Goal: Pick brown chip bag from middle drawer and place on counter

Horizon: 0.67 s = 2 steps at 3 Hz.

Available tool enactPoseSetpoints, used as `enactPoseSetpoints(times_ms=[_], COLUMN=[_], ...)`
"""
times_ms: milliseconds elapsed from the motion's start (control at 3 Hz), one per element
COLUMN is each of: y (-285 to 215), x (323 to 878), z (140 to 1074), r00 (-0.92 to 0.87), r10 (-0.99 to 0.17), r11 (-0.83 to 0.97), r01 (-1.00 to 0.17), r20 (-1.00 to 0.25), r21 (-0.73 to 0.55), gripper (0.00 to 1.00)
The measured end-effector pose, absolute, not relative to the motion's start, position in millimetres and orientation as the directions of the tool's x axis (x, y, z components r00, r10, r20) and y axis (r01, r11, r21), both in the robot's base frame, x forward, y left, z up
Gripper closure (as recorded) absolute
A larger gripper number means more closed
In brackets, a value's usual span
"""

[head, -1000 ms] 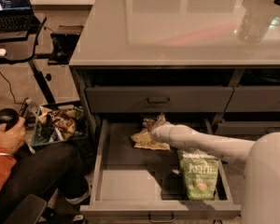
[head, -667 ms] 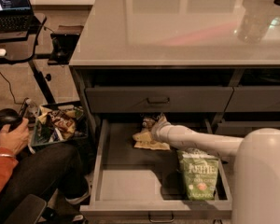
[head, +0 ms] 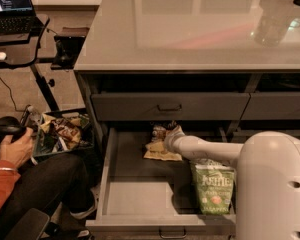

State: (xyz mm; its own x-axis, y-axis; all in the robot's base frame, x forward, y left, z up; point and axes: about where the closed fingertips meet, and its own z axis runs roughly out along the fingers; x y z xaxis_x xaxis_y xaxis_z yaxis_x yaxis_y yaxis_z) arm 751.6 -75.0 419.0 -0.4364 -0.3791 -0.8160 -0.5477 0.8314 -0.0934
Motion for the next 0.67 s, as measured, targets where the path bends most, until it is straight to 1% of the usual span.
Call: enactPoseSetpoints(times_ms=[333,667], y=[-84.9,-81.2], x=[752.1,754.3], z=[412.2,406.0], r00=[-0.449,-0.457], r10=[-0.369,-0.368], r11=[0.848,0.847], r01=[-0.521,-0.524], r20=[-0.814,-0.81], r21=[-0.097,-0.089], gripper=[0.0,0.0])
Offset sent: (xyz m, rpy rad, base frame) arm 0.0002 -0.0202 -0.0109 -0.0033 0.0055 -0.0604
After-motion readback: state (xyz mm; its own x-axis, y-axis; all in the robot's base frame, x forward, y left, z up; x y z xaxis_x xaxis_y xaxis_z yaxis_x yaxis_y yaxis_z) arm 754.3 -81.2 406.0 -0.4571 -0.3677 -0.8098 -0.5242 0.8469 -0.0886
